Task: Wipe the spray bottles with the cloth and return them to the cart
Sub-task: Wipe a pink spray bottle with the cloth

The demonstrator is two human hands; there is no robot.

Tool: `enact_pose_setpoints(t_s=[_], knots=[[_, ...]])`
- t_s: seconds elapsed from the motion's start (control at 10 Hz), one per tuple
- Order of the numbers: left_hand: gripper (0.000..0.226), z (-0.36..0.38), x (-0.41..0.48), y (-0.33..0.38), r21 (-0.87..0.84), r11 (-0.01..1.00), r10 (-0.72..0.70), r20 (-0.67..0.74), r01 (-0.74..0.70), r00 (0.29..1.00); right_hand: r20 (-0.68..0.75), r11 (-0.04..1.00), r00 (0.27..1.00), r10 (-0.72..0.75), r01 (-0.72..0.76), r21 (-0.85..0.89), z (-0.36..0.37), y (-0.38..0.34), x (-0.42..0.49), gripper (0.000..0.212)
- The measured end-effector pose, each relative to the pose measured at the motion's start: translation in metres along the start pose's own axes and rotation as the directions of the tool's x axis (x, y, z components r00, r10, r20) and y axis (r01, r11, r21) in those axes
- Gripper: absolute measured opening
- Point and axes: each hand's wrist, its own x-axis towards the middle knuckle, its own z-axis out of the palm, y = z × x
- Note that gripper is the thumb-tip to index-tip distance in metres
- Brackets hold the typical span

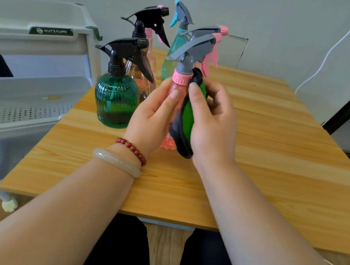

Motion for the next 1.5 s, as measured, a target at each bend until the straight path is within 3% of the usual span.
enact_pose_setpoints(t_s=[0.1, 0.2, 0.3, 0.4, 0.5, 0.6, 0.7, 0.8, 1.0, 1.1, 1.2, 1.3, 1.4, 1.5], knots=[[0.037, -0.002, 0.000, -0.002, -0.124, 0.991, -0.055, 0.010, 0.055, 0.998, -0.067, 0.994, 0.997, 0.038, -0.045, -0.103, 0.006, 0.010, -0.003, 0.010], [0.038, -0.002, 0.000, -0.003, -0.034, 0.998, -0.050, -0.003, 0.050, 0.999, -0.091, 0.985, 0.993, 0.069, -0.082, -0.153, 0.000, 0.013, -0.002, 0.003], [0.039, -0.001, 0.001, -0.004, -0.028, 0.999, -0.044, 0.005, 0.045, 0.999, -0.092, 1.000, 0.996, -0.016, 0.013, -0.027, 0.000, 0.003, 0.006, 0.011], [0.036, -0.001, 0.001, -0.002, -0.025, 0.999, -0.040, 0.008, 0.040, 0.999, -0.076, 0.980, 0.988, -0.134, 0.121, -0.155, 0.006, 0.009, -0.003, 0.021], [0.034, -0.004, 0.001, -0.001, 0.030, 0.999, -0.027, -0.006, 0.027, 1.000, -0.035, 0.962, 0.994, -0.103, 0.090, -0.257, -0.004, 0.026, -0.013, 0.022], [0.034, -0.003, 0.001, -0.004, 0.035, 0.999, -0.026, -0.009, 0.026, 1.000, 0.006, 0.976, 0.999, -0.036, 0.036, -0.217, -0.012, 0.015, -0.002, 0.029], [0.040, 0.000, 0.001, -0.006, 0.010, 0.999, -0.033, 0.013, 0.033, 0.999, 0.002, 0.977, 0.989, -0.149, 0.148, -0.155, -0.003, -0.001, 0.006, 0.034], [0.036, -0.002, 0.001, -0.006, -0.004, 0.999, -0.042, 0.013, 0.042, 0.999, 0.050, 0.953, 0.977, -0.205, 0.211, -0.215, 0.001, 0.006, -0.004, 0.035], [0.041, -0.004, 0.001, -0.005, 0.117, 0.993, -0.016, -0.009, 0.017, 1.000, 0.185, 0.912, 0.973, -0.135, 0.195, -0.361, -0.027, 0.018, -0.012, 0.037], [0.044, 0.000, 0.000, -0.007, 0.101, 0.994, -0.040, 0.006, 0.039, 0.999, 0.136, 0.856, 0.942, -0.307, 0.336, -0.392, -0.017, 0.002, -0.003, 0.037], [0.043, -0.002, 0.000, -0.006, 0.067, 0.997, -0.046, 0.002, 0.046, 0.999, 0.162, 0.808, 0.907, -0.389, 0.421, -0.412, -0.002, 0.002, 0.001, 0.038], [0.040, -0.005, 0.000, -0.006, 0.031, 0.997, -0.064, 0.024, 0.064, 0.998, 0.250, 0.665, 0.846, -0.471, 0.527, -0.529, -0.013, 0.025, -0.003, 0.040], [0.045, -0.006, 0.001, -0.007, 0.024, 0.994, -0.107, 0.022, 0.107, 0.994, 0.334, 0.650, 0.865, -0.376, 0.502, -0.570, -0.030, 0.030, -0.009, 0.043], [0.065, -0.005, 0.001, -0.004, 0.063, 0.994, -0.088, 0.002, 0.088, 0.996, 0.325, 0.607, 0.834, -0.445, 0.548, -0.576, -0.042, 0.016, -0.005, 0.038]])
